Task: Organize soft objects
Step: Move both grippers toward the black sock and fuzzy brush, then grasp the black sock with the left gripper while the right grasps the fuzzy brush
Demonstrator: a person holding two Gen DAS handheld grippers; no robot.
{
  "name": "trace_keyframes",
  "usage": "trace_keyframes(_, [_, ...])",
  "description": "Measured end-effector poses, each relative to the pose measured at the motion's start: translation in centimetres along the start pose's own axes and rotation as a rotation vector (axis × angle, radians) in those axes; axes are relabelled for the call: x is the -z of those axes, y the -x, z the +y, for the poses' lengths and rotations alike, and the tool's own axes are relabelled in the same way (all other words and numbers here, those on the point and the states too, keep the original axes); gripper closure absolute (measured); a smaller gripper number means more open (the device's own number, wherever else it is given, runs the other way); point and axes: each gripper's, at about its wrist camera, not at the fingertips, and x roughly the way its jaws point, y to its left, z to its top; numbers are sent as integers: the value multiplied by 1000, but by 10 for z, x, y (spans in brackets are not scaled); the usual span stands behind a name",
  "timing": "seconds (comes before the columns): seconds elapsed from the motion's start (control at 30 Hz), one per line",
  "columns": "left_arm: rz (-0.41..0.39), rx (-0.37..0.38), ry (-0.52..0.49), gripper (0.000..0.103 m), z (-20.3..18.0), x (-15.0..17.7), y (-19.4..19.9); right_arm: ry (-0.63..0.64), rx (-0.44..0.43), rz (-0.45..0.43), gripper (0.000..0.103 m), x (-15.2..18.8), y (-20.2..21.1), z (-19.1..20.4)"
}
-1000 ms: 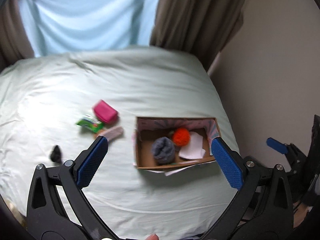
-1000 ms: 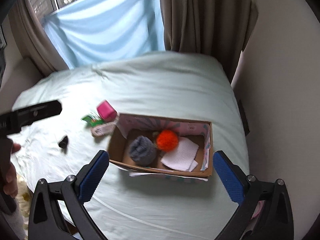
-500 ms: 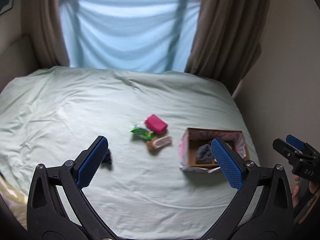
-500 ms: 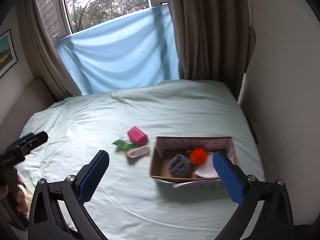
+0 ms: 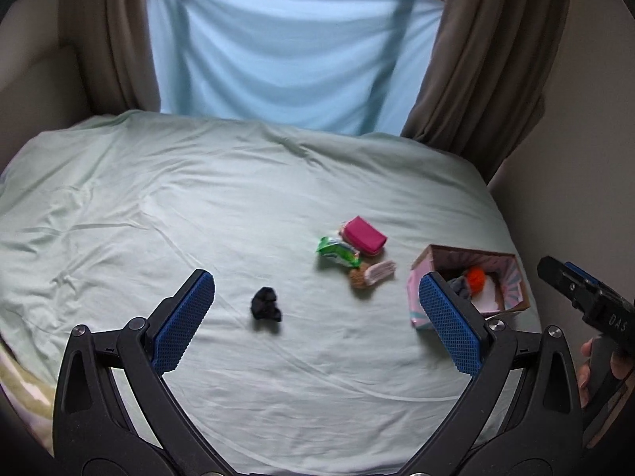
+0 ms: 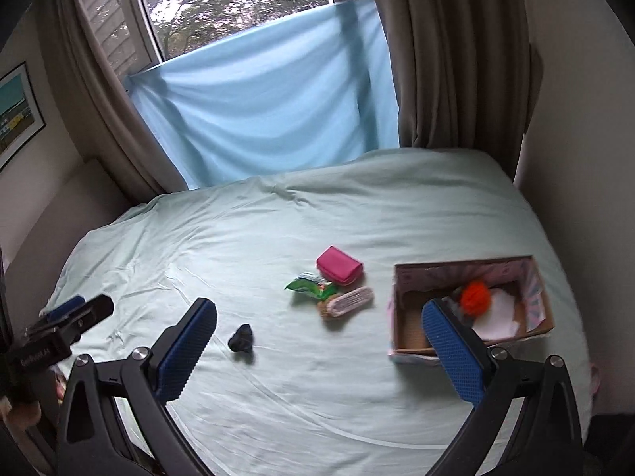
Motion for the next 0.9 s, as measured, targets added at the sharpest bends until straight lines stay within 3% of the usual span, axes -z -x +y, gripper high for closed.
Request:
trace_keyframes(0.27, [78, 5, -19, 0, 45, 16, -67, -48, 46, 37, 0, 12, -62, 31])
trace_keyframes(0.73, [245, 4, 19, 7, 81, 70, -240, -148, 129, 145, 0, 51, -231, 31])
trace_keyframes(0.8, [259, 2, 23, 8, 85, 79, -261, -167, 147, 156, 9, 57, -255, 25])
trace_keyframes(0.9, [273, -6, 36, 8, 90, 89, -288, -217, 171, 181, 12, 66, -292, 9])
